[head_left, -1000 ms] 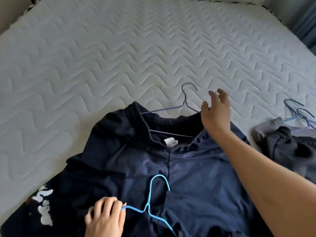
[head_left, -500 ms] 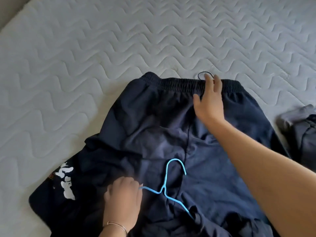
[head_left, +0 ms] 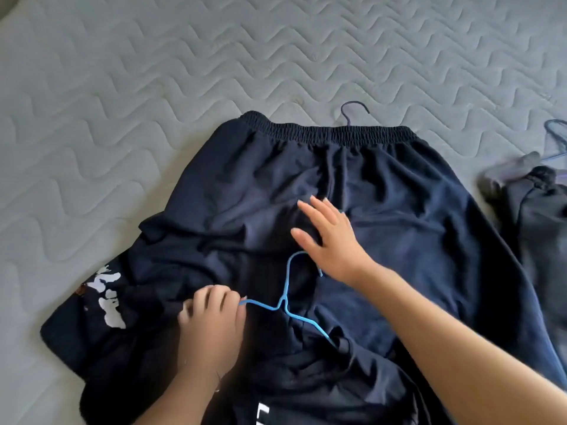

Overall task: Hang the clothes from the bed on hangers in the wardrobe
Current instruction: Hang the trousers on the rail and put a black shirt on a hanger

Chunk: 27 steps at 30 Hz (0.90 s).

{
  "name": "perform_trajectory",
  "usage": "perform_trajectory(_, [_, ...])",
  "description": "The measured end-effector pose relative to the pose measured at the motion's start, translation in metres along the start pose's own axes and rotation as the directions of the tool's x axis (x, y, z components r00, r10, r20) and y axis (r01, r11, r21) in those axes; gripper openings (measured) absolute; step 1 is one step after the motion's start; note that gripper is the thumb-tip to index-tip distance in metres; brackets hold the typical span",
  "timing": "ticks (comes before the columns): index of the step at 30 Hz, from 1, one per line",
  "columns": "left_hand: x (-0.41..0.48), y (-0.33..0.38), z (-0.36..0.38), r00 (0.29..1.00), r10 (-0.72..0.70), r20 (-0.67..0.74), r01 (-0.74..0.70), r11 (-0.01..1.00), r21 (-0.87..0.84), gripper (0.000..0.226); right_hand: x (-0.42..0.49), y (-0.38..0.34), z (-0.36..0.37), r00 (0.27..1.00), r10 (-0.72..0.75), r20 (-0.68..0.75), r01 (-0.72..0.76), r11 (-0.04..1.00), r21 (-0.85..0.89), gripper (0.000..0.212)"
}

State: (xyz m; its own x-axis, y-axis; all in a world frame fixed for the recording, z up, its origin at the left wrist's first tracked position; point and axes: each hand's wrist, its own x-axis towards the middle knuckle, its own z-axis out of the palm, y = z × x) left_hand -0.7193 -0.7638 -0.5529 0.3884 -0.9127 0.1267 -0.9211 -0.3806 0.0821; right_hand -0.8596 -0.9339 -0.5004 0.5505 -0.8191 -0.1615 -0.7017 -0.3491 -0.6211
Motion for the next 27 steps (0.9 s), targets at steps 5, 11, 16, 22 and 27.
perform_trajectory(5, [0.002,0.004,-0.016,0.996,-0.027,0.08,0.025,0.999,0.027,0.034,-0.143,0.017,-0.01,0.965,0.239,0.111,-0.217,0.959,-0.183,0.047])
perform_trajectory(11, [-0.026,-0.005,-0.085,0.989,0.052,0.136,-0.025,0.982,-0.19,0.046,-0.222,0.003,-0.043,0.974,0.136,0.183,-0.084,0.959,-0.269,0.047])
perform_trajectory(16, [-0.021,-0.01,-0.204,0.986,0.094,-0.139,-0.128,0.958,-0.258,0.056,-0.241,-0.053,-0.108,0.994,0.105,0.01,-0.105,0.994,0.007,0.022])
perform_trajectory(22, [0.003,0.006,-0.365,0.97,0.069,-0.234,-0.165,0.892,-0.421,0.037,-0.244,-0.131,-0.234,0.929,0.091,-0.358,-0.034,0.986,0.164,0.006])
perform_trajectory(27, [-0.004,-0.008,-0.435,0.992,0.047,-0.117,-0.107,0.806,-0.582,0.04,-0.271,-0.186,-0.312,0.893,0.037,-0.448,0.042,0.985,0.165,0.013])
